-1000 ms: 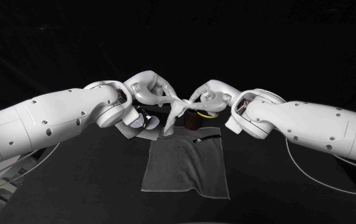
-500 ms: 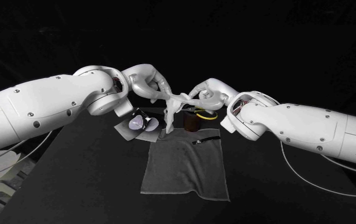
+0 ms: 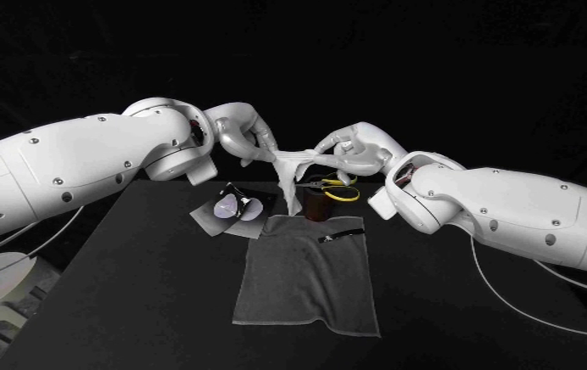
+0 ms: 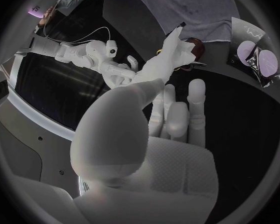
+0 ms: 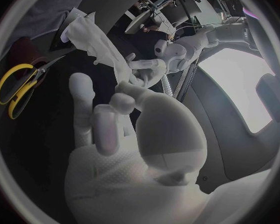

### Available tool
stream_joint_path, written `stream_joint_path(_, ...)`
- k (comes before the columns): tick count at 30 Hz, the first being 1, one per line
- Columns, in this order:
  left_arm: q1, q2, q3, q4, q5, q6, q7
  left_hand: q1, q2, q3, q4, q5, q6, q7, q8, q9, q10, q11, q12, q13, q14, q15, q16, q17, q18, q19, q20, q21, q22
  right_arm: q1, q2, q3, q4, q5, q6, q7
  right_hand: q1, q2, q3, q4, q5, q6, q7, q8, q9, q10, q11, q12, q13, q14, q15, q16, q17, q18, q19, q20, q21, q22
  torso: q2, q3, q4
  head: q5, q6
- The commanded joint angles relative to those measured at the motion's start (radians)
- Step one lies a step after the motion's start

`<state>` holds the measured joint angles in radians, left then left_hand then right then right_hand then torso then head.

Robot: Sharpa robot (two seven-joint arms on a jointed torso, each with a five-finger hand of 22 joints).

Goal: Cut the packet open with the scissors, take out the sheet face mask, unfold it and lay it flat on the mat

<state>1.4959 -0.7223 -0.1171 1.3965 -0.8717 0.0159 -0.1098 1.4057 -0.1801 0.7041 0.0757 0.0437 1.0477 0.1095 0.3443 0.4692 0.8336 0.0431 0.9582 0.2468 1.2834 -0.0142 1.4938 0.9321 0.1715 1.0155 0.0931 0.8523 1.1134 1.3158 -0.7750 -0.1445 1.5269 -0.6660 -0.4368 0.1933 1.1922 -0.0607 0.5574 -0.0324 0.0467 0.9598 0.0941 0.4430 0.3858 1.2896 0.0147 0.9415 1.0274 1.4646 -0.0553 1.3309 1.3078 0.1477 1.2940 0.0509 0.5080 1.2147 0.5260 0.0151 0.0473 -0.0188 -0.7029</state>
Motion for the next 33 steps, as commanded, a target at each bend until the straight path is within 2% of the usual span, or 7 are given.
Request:
stream_joint_path(1, 0.003, 0.002, 0.000, -0.003, -0.022, -0.054, 0.012, -0.017, 0.002, 0.006, 0.000, 0.005, -0.009, 0.001, 0.005, 0.115, 0.008, -0.001, 0.005, 0.002, 0.014, 0.000, 0.007, 0.018, 0.000, 0.013, -0.001, 0.013, 0.006, 0.002, 0.004, 0.000, -0.004, 0.062, 0.110, 0.002, -0.037, -0.036, -0.045, 0.017, 0.002, -0.034, 0.017, -0.033, -0.004, -0.036, 0.013, -0.039, -0.027, 0.025, 0.015, -0.028, 0.013, 0.016, -0.029, 0.009, -0.062, -0.023, 0.001, 0.0007, 0.0009, -0.001, 0.003)
stream_joint_path(5, 0.004, 0.005, 0.005, 0.003, -0.026, -0.068, 0.036, -0.020, 0.004, 0.007, 0.001, 0.005, -0.012, 0.001, 0.006, 0.120, 0.010, -0.001, 0.006, 0.002, 0.016, 0.000, 0.008, 0.019, 0.001, 0.013, -0.002, 0.010, 0.004, 0.002, 0.012, -0.001, -0.006, 0.054, 0.152, -0.020, -0.050, -0.067, -0.097, 0.037, 0.003, -0.075, 0.041, -0.074, -0.025, -0.095, 0.036, -0.096, -0.070, -0.003, 0.036, -0.072, -0.024, 0.024, -0.070, 0.026, -0.152, -0.055, 0.001, -0.0004, 0.0003, -0.003, 0.003)
stream_joint_path(11, 0.006, 0.002, 0.018, 0.018, -0.019, -0.055, 0.058, -0.022, 0.006, 0.007, 0.002, 0.005, -0.014, 0.000, 0.007, 0.123, 0.010, -0.001, 0.007, 0.003, 0.016, 0.000, 0.008, 0.017, 0.001, 0.011, -0.002, 0.007, 0.001, 0.000, 0.026, -0.004, -0.019, 0.012, 0.181, -0.046, -0.051, -0.082, -0.129, 0.050, 0.002, -0.081, 0.046, -0.087, -0.033, -0.112, 0.041, -0.102, -0.076, -0.011, 0.041, -0.081, -0.032, 0.026, -0.076, 0.033, -0.160, -0.059, 0.001, -0.0006, 0.0019, -0.005, 0.000)
stream_joint_path(19, 0.036, -0.006, 0.027, 0.035, -0.006, 0.070, 0.059, -0.024, 0.009, 0.008, 0.002, 0.005, -0.017, 0.000, 0.007, 0.128, 0.009, -0.002, 0.007, 0.003, 0.008, 0.000, 0.006, 0.001, 0.004, 0.003, -0.002, -0.006, -0.007, -0.009, 0.045, -0.006, -0.035, -0.025, 0.208, -0.055, -0.027, -0.096, -0.183, 0.066, 0.001, -0.113, 0.059, -0.117, -0.046, -0.172, 0.055, -0.141, -0.110, -0.042, 0.054, -0.112, -0.061, 0.028, -0.093, 0.047, -0.176, -0.067, 0.000, 0.0010, 0.0030, 0.000, -0.003)
stream_joint_path(23, 0.046, -0.011, 0.028, 0.043, -0.019, 0.114, 0.050, -0.022, 0.010, 0.009, 0.000, 0.005, -0.019, -0.001, 0.008, 0.132, 0.008, -0.003, 0.007, 0.003, 0.005, -0.001, 0.005, -0.003, 0.004, 0.000, -0.002, -0.009, -0.009, -0.014, 0.046, -0.007, -0.041, -0.060, 0.188, -0.067, -0.004, -0.092, -0.211, 0.076, 0.002, -0.141, 0.071, -0.137, -0.053, -0.232, 0.067, -0.181, -0.147, -0.078, 0.065, -0.153, -0.101, 0.027, -0.111, 0.057, -0.189, -0.072, 0.000, 0.0001, 0.0013, -0.003, -0.006)
stream_joint_path(28, 0.050, -0.013, 0.028, 0.047, -0.025, 0.130, 0.057, -0.022, 0.010, 0.009, -0.001, 0.005, -0.019, -0.001, 0.008, 0.132, 0.008, -0.003, 0.007, 0.003, 0.006, -0.001, 0.005, -0.002, 0.004, 0.000, -0.002, -0.009, -0.009, -0.025, 0.040, -0.010, -0.050, -0.120, 0.129, -0.075, 0.045, -0.094, -0.251, 0.084, 0.001, -0.190, 0.101, -0.164, -0.062, -0.338, 0.100, -0.250, -0.214, -0.314, 0.099, -0.461, -0.361, 0.023, -0.197, 0.088, -0.271, -0.124, 0.001, -0.0001, 0.0005, 0.000, -0.005)
stream_joint_path(33, 0.051, -0.015, 0.028, 0.053, -0.026, 0.133, 0.073, -0.022, 0.011, 0.009, -0.001, 0.005, -0.019, -0.001, 0.008, 0.133, 0.008, -0.003, 0.007, 0.003, 0.003, -0.001, 0.004, -0.007, 0.005, -0.001, -0.002, -0.010, -0.010, -0.041, 0.036, -0.012, -0.056, -0.142, 0.069, -0.061, 0.105, -0.088, -0.262, 0.072, 0.001, -0.201, 0.109, -0.162, -0.064, -0.376, 0.109, -0.314, -0.310, -0.395, 0.115, -0.542, -0.423, 0.028, -0.249, 0.110, -0.346, -0.191, 0.001, 0.0011, 0.0007, 0.001, -0.004)
